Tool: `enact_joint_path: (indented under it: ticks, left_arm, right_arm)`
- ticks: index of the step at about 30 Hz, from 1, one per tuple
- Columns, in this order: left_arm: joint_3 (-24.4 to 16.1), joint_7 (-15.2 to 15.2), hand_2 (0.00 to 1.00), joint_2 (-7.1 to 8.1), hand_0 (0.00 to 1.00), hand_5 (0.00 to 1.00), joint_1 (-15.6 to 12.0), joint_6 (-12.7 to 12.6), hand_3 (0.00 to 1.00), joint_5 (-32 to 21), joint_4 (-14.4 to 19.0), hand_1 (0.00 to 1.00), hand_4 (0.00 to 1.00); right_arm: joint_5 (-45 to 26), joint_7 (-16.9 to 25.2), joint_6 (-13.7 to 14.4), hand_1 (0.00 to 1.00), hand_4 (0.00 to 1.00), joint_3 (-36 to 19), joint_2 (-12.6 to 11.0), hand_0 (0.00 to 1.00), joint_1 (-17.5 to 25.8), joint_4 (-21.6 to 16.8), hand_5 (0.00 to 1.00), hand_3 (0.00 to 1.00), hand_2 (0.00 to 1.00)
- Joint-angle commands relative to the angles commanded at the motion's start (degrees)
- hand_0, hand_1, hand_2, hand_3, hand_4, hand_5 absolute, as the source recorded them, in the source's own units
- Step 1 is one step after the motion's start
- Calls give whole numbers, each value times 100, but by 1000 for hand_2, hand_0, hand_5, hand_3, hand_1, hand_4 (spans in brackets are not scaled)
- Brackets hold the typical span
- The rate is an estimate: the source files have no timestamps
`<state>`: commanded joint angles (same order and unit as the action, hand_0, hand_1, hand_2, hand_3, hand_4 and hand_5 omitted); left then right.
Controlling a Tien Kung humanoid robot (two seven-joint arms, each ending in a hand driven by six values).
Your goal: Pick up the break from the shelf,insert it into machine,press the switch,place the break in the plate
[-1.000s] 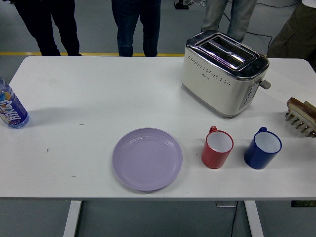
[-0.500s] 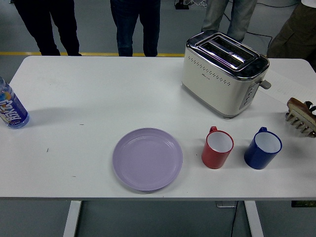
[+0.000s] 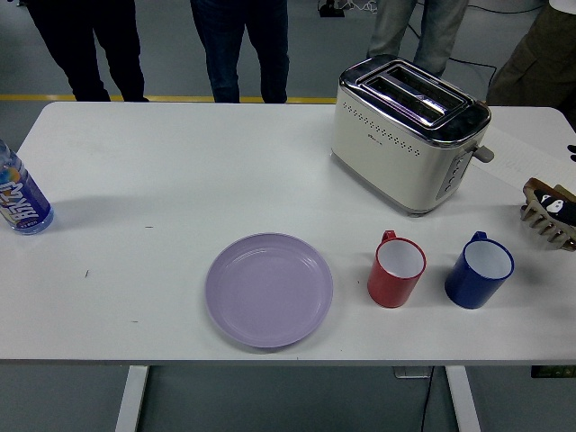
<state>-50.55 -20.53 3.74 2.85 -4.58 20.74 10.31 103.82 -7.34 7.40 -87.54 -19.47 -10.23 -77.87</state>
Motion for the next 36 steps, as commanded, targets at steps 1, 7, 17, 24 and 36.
enact_joint_path:
  ticks: [1, 7, 17, 24, 36]
  left_arm:
    - [2, 0, 704, 0, 440, 998, 2, 0, 812, 0, 0, 554, 691]
    - [23, 0, 703, 5, 440, 998, 15, 1, 813, -16, 0, 553, 690]
    - [46, -1, 703, 10, 438, 998, 20, 2, 811, -31, 0, 554, 691]
    - [41, -6, 702, 19, 436, 998, 18, -1, 811, -10, 0, 551, 689]
    - [49, -2, 701, 32, 432, 998, 30, -12, 809, 0, 0, 548, 692]
  right_arm:
    - [44, -32, -14, 873, 828, 23, 0, 947, -23, 31, 187, 913, 878]
    - [393, -299, -88, 874, 828, 178, -19, 947, -172, 185, 201, 914, 880]
    - [896, -923, -73, 843, 831, 604, -40, 921, -452, 202, 223, 898, 870]
    - [1306, -1501, -341, 804, 830, 898, -127, 875, -699, 216, 233, 879, 828]
    - [1486, -2182, -553, 757, 791, 1233, -184, 796, -1003, 198, 252, 844, 777]
